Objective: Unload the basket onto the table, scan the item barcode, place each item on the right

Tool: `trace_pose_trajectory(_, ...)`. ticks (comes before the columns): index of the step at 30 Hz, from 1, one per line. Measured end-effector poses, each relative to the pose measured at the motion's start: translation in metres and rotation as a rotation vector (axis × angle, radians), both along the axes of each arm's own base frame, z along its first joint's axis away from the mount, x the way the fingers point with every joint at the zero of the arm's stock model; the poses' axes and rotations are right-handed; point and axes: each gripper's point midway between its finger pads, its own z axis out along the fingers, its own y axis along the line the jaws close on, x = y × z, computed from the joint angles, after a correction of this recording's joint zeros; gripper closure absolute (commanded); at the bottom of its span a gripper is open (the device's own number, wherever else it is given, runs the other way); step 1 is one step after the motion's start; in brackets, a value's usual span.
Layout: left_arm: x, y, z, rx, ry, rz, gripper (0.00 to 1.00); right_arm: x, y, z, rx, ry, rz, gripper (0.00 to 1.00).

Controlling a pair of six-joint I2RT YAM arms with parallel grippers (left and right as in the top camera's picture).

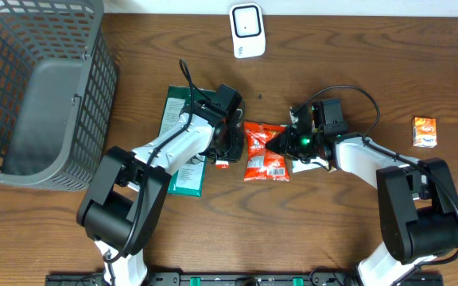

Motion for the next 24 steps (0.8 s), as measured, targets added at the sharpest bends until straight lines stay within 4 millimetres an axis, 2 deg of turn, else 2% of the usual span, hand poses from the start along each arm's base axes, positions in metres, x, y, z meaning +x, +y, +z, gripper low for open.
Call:
trace_pose_trajectory(1,0.001,0.002,0.002,0.003,-0.004,0.004,0.68,0.002,0.000,0.001,0.002,-0.010,0.000,0.99)
trace_pose_trajectory(2,0.003,0.004,0.005,0.003,-0.011,0.010,0.63,0.003,0.001,0.003,0.004,-0.021,0.001,0.99)
trace_pose_trajectory(4,0.008,0.011,0.022,-0.009,-0.045,0.030,0.46,0.006,0.001,0.008,0.007,-0.047,0.005,0.99)
trace_pose_trajectory(5,0.011,0.014,0.032,-0.019,-0.065,0.044,0.41,0.006,0.001,0.012,0.009,-0.061,0.007,0.99)
trace_pose_trajectory(8,0.019,0.025,0.078,-0.088,-0.148,0.073,0.33,0.010,0.004,0.036,0.031,-0.123,0.014,0.99)
trace_pose_trajectory(10,0.017,0.031,0.113,-0.162,-0.201,0.071,0.24,0.012,0.007,0.058,0.071,-0.173,0.023,0.99)
trace_pose_trajectory(13,0.008,0.031,0.147,-0.272,-0.235,0.021,0.21,0.015,0.010,0.087,0.151,-0.223,0.029,0.99)
trace_pose_trajectory(15,-0.001,0.026,0.162,-0.348,-0.246,-0.043,0.21,0.016,0.012,0.105,0.213,-0.242,0.035,0.99)
trace_pose_trajectory(24,-0.021,0.001,0.184,-0.537,-0.254,-0.240,0.22,0.010,0.031,0.173,0.496,-0.333,0.167,0.99)
